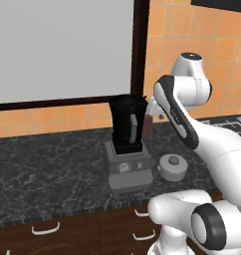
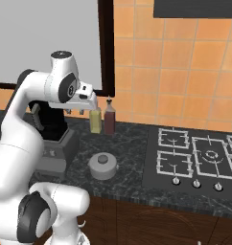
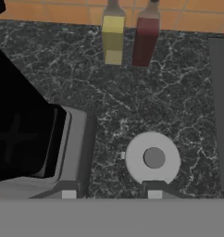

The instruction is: Close the lid blender by securely placing the lid on top.

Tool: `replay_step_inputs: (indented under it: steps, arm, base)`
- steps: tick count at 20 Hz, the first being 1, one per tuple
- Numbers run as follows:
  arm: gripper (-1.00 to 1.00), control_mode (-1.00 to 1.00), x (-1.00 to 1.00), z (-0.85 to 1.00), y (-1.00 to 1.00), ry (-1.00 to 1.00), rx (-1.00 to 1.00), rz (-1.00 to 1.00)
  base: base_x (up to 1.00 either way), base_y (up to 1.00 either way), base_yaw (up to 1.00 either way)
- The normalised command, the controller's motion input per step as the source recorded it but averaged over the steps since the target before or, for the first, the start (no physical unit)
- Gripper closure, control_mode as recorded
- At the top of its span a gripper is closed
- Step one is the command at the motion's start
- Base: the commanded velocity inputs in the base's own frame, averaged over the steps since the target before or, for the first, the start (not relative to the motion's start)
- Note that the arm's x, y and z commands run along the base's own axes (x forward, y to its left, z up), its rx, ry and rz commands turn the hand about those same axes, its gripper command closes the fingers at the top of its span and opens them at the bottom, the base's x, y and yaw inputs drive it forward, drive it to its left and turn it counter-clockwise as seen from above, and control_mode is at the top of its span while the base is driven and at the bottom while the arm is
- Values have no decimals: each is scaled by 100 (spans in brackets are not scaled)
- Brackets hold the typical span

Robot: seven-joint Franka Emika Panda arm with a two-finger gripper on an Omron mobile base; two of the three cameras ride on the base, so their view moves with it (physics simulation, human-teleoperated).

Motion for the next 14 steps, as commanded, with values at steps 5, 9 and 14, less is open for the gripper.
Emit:
replay_step_inputs:
  steps: [5,9,14]
  arm:
    - [-100,-100,-2,-12,-13,0,0,-2]
    - [-100,-100,-7,-34,-53,0,0,-1]
    - [-100,-100,-5,-52,-38,1,-3,-1]
  base:
    - [0,0,0]
    - [0,0,0]
    - [0,0,0]
